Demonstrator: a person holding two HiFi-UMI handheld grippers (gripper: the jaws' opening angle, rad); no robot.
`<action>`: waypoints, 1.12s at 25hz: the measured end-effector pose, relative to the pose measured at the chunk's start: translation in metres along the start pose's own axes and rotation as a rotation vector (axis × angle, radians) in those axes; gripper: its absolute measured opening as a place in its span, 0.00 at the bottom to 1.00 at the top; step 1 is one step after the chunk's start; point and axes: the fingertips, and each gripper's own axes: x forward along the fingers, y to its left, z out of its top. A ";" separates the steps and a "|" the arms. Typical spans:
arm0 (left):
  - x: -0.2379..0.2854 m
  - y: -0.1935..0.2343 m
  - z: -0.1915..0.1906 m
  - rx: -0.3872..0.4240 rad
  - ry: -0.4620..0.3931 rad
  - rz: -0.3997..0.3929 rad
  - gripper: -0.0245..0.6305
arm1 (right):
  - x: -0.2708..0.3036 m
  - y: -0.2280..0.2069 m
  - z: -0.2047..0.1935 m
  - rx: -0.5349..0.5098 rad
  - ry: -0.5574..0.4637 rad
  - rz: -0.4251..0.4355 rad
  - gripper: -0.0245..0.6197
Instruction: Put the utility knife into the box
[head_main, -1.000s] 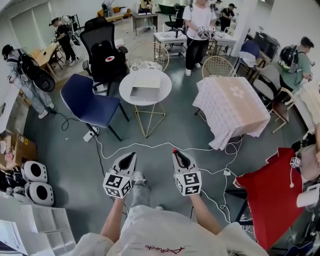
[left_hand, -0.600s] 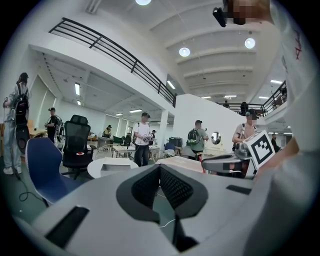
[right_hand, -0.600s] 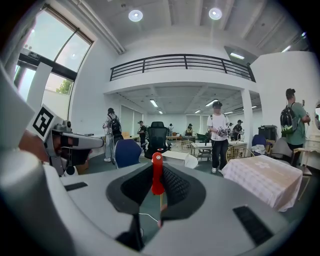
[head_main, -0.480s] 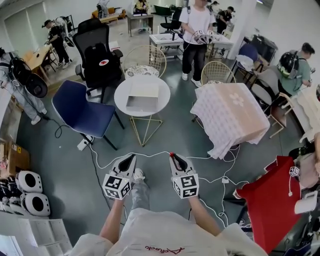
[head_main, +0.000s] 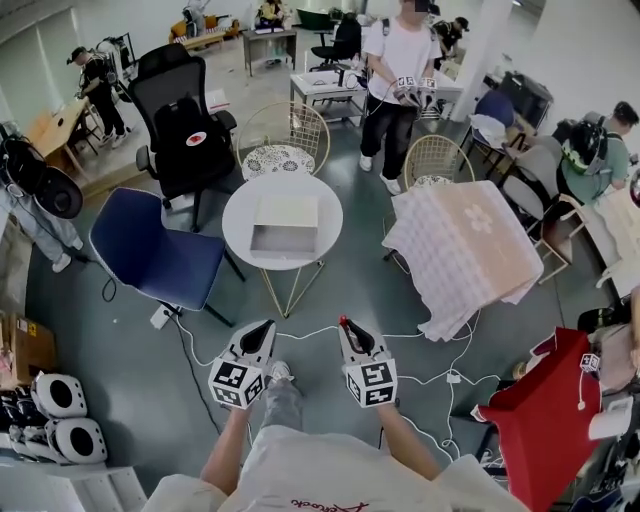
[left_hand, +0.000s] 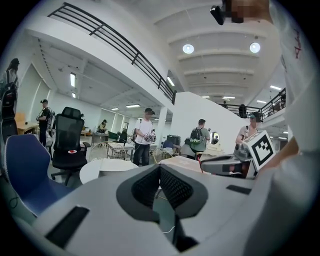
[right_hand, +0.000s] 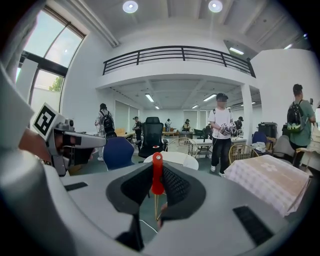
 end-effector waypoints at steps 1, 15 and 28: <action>0.009 0.008 0.003 0.002 0.003 -0.004 0.06 | 0.011 -0.003 0.003 0.003 0.003 -0.002 0.14; 0.114 0.140 0.056 -0.012 0.002 -0.039 0.05 | 0.177 -0.026 0.075 0.006 -0.006 0.007 0.14; 0.161 0.184 0.056 -0.030 0.033 -0.092 0.06 | 0.229 -0.041 0.074 0.019 0.034 -0.028 0.14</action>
